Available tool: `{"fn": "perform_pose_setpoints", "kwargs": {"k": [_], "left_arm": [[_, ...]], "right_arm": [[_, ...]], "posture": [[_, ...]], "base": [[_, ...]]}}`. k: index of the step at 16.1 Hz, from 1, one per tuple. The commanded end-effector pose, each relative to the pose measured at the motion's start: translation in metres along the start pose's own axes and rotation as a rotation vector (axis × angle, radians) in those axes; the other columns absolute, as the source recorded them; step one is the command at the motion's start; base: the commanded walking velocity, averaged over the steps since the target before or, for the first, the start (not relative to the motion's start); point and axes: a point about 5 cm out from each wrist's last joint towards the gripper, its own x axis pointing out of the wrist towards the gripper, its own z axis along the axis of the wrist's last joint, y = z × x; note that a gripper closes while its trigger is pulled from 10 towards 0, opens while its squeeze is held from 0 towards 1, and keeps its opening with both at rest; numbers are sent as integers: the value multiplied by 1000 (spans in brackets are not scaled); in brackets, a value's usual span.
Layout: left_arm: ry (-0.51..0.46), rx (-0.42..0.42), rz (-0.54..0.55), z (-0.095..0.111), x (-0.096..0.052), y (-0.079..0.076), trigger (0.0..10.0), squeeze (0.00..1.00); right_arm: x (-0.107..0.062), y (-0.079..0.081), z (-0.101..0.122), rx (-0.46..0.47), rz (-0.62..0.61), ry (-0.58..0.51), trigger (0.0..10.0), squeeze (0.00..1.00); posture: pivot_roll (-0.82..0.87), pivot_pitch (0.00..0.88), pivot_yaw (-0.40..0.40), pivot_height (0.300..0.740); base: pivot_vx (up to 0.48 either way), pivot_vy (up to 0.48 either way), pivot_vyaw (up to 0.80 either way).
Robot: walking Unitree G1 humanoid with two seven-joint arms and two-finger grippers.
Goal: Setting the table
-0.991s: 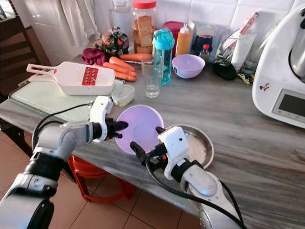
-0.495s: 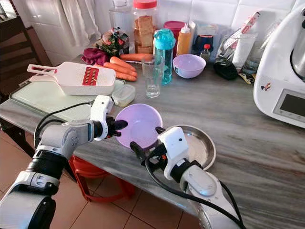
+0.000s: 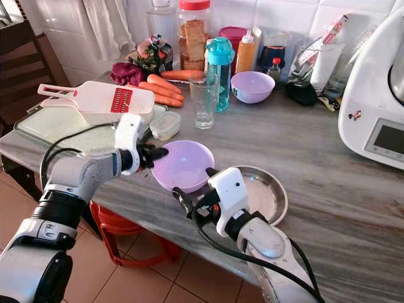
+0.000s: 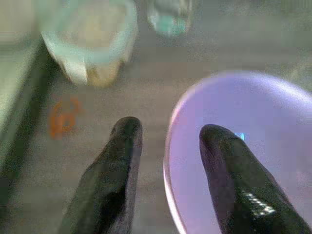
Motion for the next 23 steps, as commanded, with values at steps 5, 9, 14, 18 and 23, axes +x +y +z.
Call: {"fn": "perform_pose_setpoints", "kwargs": {"k": [5,9,14,18,23], "left_arm": [[-349,-40,237,27,-35,34,10000,1000],[-417,-99,477,-14,-70,54,10000,1000],[-438,-92,405,-66,-91,25,10000,1000],[-496,-27,190,-82,-99,1,10000,1000],[-449,28,-24,-101,-97,-20,10000,1000]], "right_arm": [[2,-3,3,-22,-24,-24,10000,0],[-3,-34,2,-129,-264,-10,10000,0],[-12,-54,-2,-181,-422,13,10000,0],[-27,-67,3,-254,-540,-45,10000,0],[-34,-73,11,-274,-626,-104,10000,0]], "posture": [[50,0,38,740],[63,0,23,740],[69,0,6,740],[66,2,3,740],[50,6,4,740]], "base": [[0,0,0],[0,0,0],[0,0,0],[0,0,0],[0,0,0]]}}
